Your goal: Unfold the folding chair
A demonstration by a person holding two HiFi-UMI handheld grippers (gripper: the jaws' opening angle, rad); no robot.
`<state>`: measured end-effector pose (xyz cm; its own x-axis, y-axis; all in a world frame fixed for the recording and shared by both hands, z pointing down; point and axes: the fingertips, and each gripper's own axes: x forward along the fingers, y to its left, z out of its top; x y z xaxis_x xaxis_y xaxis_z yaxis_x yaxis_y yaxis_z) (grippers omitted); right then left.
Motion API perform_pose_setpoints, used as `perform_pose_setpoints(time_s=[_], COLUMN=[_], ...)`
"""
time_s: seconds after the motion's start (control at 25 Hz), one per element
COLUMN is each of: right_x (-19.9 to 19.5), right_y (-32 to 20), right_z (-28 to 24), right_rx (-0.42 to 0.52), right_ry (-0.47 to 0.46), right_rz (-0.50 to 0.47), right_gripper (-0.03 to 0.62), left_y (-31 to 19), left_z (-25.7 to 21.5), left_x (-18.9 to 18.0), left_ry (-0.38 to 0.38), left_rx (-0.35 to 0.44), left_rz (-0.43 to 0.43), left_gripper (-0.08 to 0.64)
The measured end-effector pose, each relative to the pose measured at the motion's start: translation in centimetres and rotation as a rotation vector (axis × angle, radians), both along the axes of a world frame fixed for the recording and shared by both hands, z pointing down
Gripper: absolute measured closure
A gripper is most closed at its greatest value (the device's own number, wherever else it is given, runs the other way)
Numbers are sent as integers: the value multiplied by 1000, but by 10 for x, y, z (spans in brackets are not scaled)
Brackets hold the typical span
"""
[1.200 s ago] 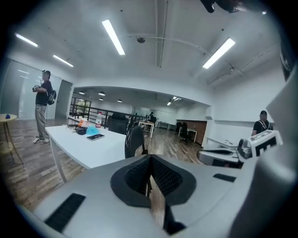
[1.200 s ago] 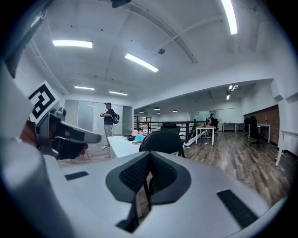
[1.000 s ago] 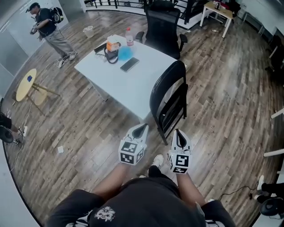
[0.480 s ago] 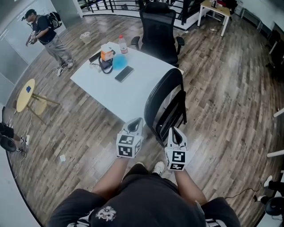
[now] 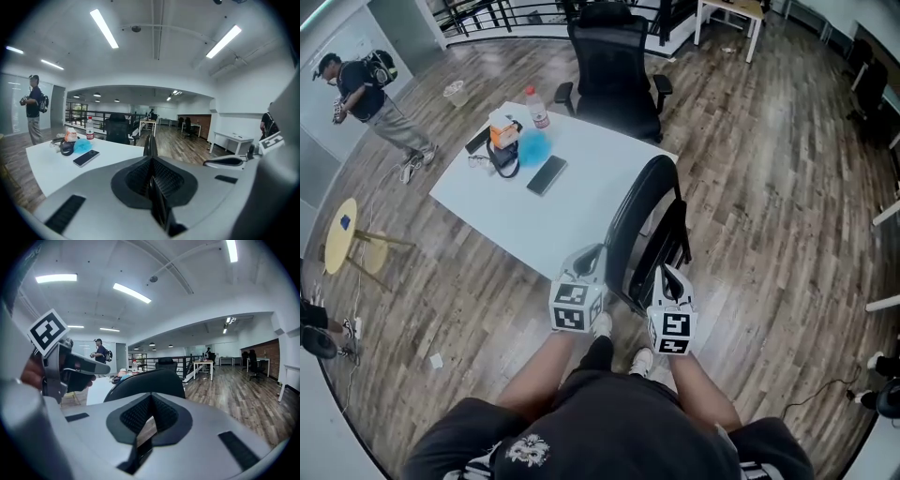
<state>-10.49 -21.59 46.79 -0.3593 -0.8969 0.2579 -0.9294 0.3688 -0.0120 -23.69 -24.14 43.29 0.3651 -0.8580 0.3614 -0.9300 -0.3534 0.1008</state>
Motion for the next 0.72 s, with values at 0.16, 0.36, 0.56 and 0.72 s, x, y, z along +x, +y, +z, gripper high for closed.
perform_pose_setpoints(time_s=[0.16,0.36,0.56,0.72], right_x=[-3,-7,-4,-3], right_y=[-35,-71,-100,-117], right_z=[16,48,96,148], right_rx=[-41,-128,-266,-399], right_ry=[4,28,23,74], right_rz=[70,139,211,239], right_gripper=[577,575,402,347], left_y=[-35,-66,-100,-120], left_z=[14,20,33,52], left_x=[7,25,43,51], left_ry=[-37,-8,-32,-47], left_rx=[-91,-178,-242,-346], left_rz=[93,229,319,358], left_gripper=[497,313,311,311])
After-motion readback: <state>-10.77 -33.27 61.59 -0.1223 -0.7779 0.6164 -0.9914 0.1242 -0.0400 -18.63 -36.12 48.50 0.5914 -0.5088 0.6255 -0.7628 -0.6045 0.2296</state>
